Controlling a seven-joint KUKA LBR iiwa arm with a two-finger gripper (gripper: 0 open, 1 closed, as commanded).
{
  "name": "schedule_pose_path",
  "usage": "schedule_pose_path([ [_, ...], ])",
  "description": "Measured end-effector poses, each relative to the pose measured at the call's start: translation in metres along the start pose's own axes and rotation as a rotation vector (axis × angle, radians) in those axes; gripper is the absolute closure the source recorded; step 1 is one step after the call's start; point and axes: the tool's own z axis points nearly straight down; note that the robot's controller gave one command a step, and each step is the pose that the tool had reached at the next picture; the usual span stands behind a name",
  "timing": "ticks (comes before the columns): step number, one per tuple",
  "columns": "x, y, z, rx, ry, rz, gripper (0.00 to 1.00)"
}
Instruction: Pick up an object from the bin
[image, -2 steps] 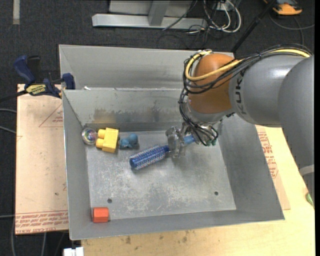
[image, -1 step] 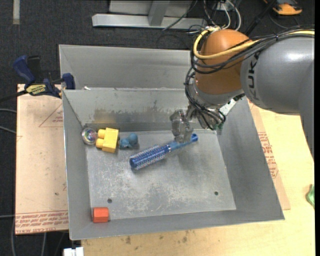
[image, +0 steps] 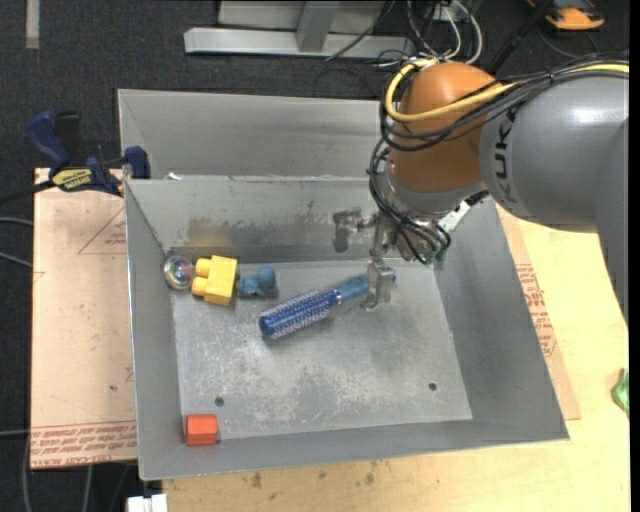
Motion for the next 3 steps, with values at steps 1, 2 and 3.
schedule_pose_path([
  [1, -0.005, 0.016, 0.093, -0.003, 0.010, -0.045, 0.00],
  [2, -0.007, 0.015, 0.089, -0.001, 0.004, -0.045, 1.00],
  [3, 0.040, 0.026, -0.100, 0.001, -0.006, -0.007, 1.00],
])
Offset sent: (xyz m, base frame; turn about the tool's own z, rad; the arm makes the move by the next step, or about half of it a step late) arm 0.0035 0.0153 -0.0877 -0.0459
